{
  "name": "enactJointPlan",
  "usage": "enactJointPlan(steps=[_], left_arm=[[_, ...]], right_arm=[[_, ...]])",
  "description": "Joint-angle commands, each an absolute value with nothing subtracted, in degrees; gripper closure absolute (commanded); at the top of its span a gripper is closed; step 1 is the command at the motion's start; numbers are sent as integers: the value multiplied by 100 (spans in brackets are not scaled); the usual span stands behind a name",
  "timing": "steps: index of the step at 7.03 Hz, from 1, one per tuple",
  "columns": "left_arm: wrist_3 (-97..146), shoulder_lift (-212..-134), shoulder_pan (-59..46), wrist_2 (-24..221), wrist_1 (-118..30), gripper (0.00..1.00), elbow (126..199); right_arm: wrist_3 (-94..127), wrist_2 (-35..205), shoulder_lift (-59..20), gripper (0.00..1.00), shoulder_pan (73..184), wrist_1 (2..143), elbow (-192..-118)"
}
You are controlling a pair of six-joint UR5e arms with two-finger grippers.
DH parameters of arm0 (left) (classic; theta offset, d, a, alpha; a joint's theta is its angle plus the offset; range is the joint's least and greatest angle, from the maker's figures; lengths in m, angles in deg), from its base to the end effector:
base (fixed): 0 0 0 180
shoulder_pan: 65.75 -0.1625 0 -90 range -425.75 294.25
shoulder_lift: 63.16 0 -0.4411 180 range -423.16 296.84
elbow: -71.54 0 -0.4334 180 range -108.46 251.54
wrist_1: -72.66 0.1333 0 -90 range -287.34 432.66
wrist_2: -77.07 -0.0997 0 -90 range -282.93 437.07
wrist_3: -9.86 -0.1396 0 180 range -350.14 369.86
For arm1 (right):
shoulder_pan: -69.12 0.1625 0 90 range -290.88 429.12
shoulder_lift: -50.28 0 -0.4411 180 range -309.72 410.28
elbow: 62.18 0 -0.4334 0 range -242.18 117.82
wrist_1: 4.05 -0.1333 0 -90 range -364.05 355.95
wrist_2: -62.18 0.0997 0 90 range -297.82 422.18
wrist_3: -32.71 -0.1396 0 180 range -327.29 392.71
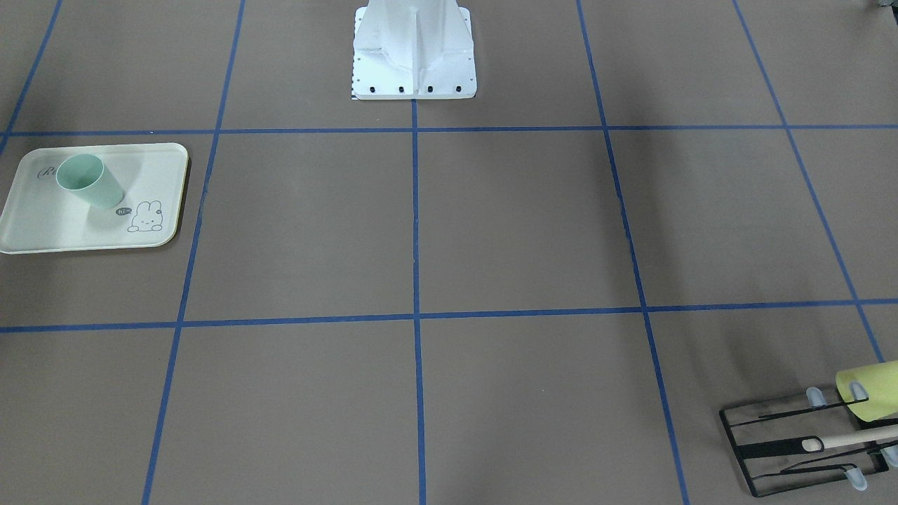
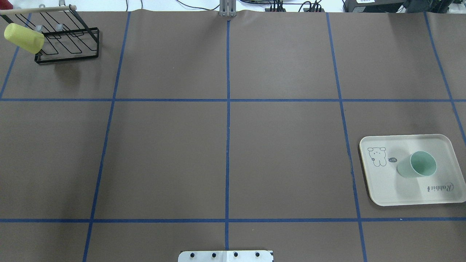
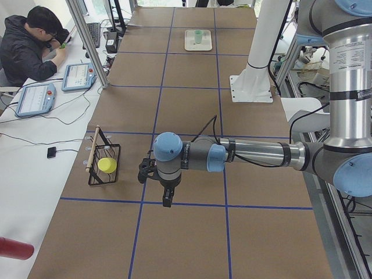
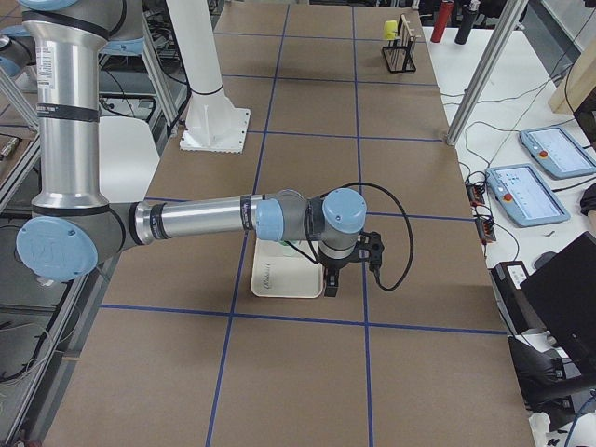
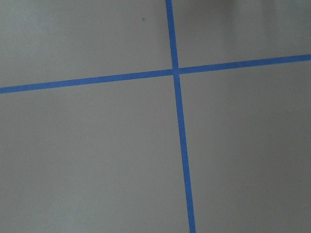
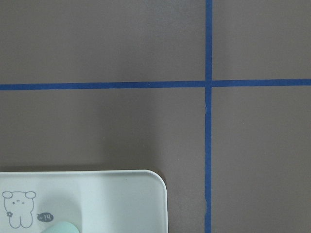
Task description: Left arm grabs green cup and hands to right arm on tray
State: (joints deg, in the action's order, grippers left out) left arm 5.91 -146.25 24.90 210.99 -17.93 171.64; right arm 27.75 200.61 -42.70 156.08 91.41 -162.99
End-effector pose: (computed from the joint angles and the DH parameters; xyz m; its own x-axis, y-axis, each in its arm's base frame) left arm -0.0420 -0.4853 0.6700 0.7198 0.1062 -0.6860 -0.0384 0.9928 0.1134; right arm 0.0018 -0.5107 0.6324 0.6631 0.0204 0.7483 -0.0044 0.9997 -0.0234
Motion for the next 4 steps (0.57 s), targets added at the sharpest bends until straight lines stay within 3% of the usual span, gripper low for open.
enactJointPlan(steps=[1, 4], left_arm=[[651, -14639, 2504, 21101, -1804, 0, 17191], [652, -14630, 2504, 21075, -1848, 0, 17183]], right_arm=[[2770, 20061, -4297, 1, 15604, 9140, -16281], [2788, 20061, -4323, 1, 15604, 8650, -15957]])
